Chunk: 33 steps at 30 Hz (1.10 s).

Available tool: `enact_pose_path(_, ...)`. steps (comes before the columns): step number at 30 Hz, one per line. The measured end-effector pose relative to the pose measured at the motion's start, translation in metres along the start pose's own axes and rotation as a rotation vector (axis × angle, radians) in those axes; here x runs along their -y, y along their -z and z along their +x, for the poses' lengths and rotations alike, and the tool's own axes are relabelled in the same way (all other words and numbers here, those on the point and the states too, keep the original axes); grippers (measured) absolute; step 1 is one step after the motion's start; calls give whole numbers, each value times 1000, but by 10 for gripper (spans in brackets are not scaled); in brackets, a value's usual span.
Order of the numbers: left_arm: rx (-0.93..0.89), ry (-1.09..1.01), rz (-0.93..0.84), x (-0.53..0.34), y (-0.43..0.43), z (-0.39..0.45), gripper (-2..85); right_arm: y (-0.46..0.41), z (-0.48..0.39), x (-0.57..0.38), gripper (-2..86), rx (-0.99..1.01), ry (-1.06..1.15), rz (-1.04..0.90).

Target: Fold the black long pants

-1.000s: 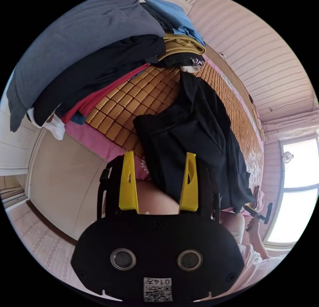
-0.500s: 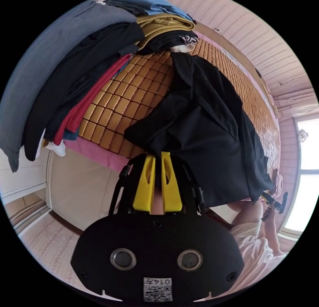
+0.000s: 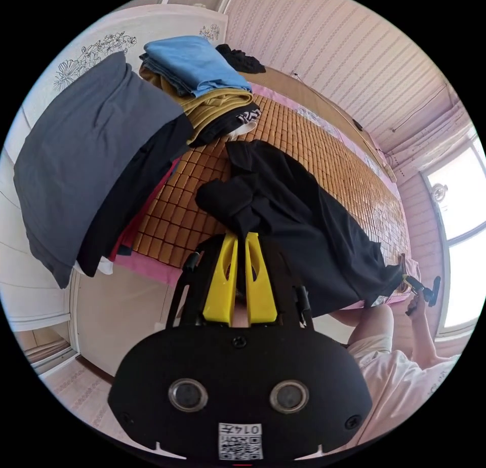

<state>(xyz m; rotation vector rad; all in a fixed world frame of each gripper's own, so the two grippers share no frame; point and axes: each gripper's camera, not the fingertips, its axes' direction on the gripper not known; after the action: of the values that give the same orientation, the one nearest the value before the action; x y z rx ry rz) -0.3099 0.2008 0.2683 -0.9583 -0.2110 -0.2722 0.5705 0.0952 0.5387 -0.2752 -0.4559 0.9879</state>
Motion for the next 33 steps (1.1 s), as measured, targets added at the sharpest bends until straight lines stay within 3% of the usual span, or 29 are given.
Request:
enact_pose_path(6, 2, -122, 142, 28, 52, 28, -9, 103, 13, 32, 1, 126, 46, 276)
enact_pose_path(10, 49, -90, 204, 31, 82, 9, -9, 163, 25, 13, 1, 150, 99, 423)
enact_pose_path(14, 112, 26, 141, 10, 77, -37, -8, 154, 53, -20, 1, 160, 97, 329)
enact_pose_path(18, 98, 129, -33, -25, 39, -72, -8, 98, 84, -28, 2, 244, -24, 109)
enact_pose_path(28, 58, 133, 40, -33, 55, -68, -8, 142, 10, 113, 25, 156, 106, 289)
enact_pose_path(33, 83, 101, 42, -32, 54, -59, -9, 122, 10, 105, 85, 149, 144, 244)
